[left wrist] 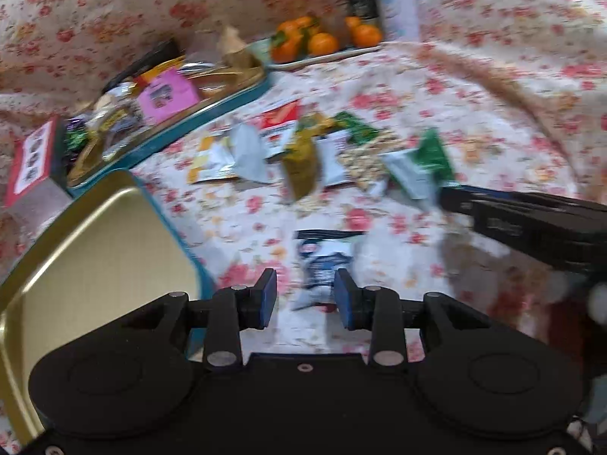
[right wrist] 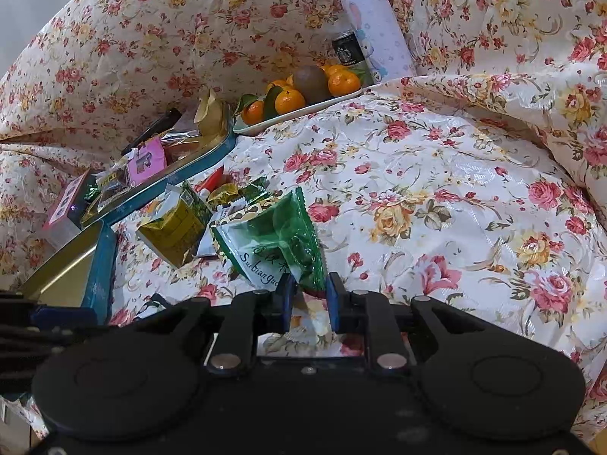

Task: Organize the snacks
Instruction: 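Grasp the blue-white snack with the left tool while the right tool grasps the green wrapper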

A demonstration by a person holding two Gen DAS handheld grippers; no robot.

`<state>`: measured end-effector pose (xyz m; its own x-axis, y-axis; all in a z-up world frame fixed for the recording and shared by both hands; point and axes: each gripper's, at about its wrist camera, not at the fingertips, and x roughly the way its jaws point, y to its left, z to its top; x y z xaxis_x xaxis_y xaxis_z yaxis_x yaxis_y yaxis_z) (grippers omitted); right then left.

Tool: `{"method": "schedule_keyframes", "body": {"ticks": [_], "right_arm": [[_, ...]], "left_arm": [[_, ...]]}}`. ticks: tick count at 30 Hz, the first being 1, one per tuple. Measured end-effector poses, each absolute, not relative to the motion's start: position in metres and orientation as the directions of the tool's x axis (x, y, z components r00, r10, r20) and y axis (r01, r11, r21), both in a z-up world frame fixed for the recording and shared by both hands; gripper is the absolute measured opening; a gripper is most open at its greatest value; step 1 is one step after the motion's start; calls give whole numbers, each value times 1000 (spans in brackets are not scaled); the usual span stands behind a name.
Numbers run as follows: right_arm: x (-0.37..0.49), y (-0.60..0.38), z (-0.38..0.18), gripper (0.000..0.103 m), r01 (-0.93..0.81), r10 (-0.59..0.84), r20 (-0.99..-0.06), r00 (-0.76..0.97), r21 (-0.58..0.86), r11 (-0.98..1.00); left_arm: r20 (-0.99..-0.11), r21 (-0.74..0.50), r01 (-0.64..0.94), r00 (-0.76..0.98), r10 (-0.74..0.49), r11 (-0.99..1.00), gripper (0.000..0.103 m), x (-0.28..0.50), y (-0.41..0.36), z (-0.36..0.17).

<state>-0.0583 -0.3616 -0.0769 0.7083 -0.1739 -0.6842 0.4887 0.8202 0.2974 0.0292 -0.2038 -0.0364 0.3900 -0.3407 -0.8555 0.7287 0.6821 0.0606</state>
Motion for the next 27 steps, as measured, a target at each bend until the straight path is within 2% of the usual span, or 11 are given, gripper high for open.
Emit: {"method": "schedule_keyframes", "body": {"ticks": [4,11,15,18,20,23,27], "right_arm": [[-57,-362,-77,22,485,-170,-685,709,299,822],[-56,-364,-77,23,479,-163,-685,710,301,825],[-54,-363,-77,28,468,-160,-679,716,297,833],[-54,-361,-76,36,441,-141,-666,733,307,843],[-52,-360,-75,49,422,-123,-657,744,319,849],[-47,-356,-72,58,400,-121,-644,755,307,863],[-37,-353,-70,62,382,-132,-638,759,272,883]], "left_arm": [[-863,11,739,347,-367,673,44,29,-212,-44],[-861,41,689,391,-324,724,45,36,-219,-54],[-864,30,677,388,-322,735,47,39,-219,-56],[-866,31,679,385,-320,733,47,40,-221,-58],[-868,25,678,380,-320,735,47,42,-222,-61],[-876,7,669,363,-319,743,49,46,-223,-66],[-873,5,665,367,-321,747,49,46,-224,-68]]}}
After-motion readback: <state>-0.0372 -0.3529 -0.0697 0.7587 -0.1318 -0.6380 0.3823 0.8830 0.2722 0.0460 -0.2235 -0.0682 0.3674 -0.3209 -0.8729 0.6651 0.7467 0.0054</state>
